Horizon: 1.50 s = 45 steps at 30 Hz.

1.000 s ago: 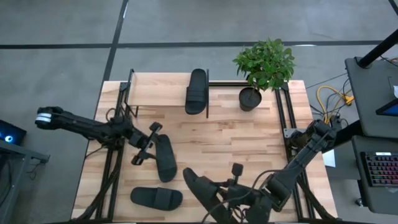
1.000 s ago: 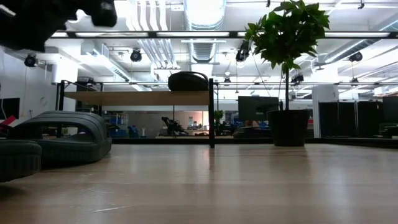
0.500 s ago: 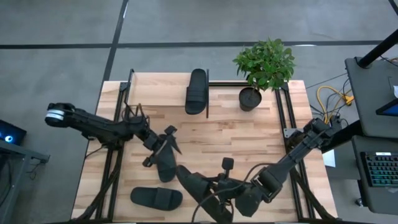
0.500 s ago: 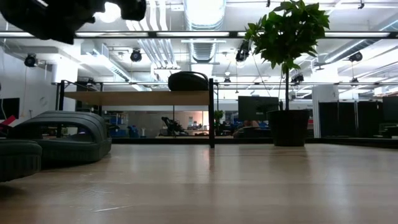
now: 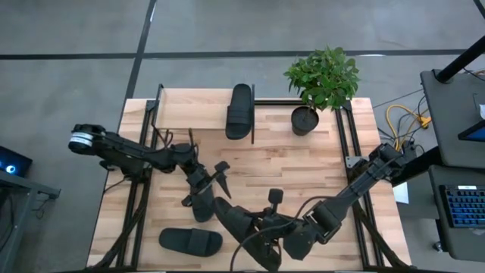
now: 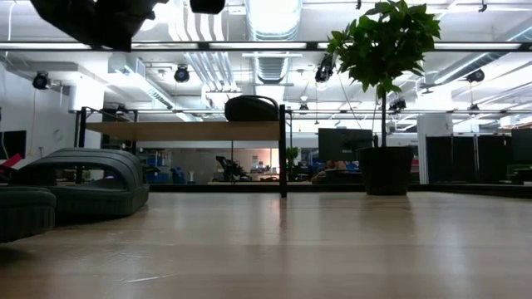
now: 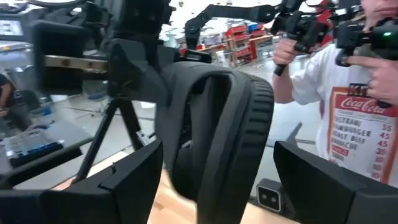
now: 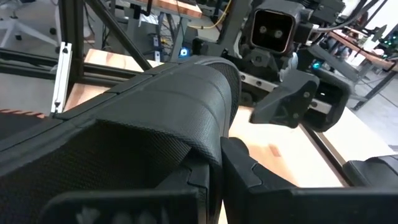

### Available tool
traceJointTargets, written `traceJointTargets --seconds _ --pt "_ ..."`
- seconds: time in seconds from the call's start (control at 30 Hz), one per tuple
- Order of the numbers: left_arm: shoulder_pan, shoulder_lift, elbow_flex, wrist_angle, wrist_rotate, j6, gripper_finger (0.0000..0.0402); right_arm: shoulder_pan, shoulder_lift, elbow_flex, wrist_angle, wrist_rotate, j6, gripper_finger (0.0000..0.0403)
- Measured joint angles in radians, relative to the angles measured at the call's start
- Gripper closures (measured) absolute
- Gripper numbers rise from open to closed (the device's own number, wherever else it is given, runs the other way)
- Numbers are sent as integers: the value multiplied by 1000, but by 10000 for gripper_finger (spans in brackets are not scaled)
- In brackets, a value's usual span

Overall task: Pick and place slides into the shelf
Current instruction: Put the bottom right black slipper on the shelf

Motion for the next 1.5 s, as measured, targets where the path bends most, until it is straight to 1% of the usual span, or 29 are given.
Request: traceJointTargets --seconds 0.13,0.23,0.33,0.43,0.53,0.57,0.6,0.7,0.8,0.9,1.03,1.1,1.2,1.3,1.37,1.5 --pt "-11 27 27 0 12 0 120 -2 0 0 -4 6 0 394" --pt "-11 40 30 -2 11 3 152 -2 0 0 -5 7 -3 394" --pt "-11 42 34 -1 10 2 207 -2 0 0 -6 7 -4 394" --pt "-11 34 35 -2 17 2 276 -2 0 0 -5 9 -4 394" --pt "-12 21 35 -2 32 33 351 -4 -1 0 -3 12 -4 394" --pt "-13 18 35 -3 32 50 371 -4 -1 0 -1 13 -5 394" --pt "-12 15 35 -3 28 56 378 -4 -1 0 -1 21 -11 394" --pt "-12 10 34 -7 23 76 378 -4 -1 0 1 29 -25 394" --pt "-12 10 33 -12 19 78 378 -4 -1 0 -2 30 -62 384" --pt "-12 3 33 -45 13 81 378 -2 -2 0 -7 35 -103 361" --pt "-11 -29 28 -88 -11 79 378 7 -26 -1 -35 45 -113 320" --pt "-10 -59 24 -112 -31 79 378 12 -48 -1 -72 68 -108 301" --pt "-10 -112 19 -185 -72 84 378 17 -77 -1 -148 93 -54 275" --pt "-10 -183 18 -320 -154 104 378 21 -117 -1 -224 90 30 257" --pt "-10 -234 17 -413 -235 110 378 25 -145 0 -280 90 86 250" --pt "-10 -326 17 -528 -399 112 378 33 -190 0 -379 110 156 248"
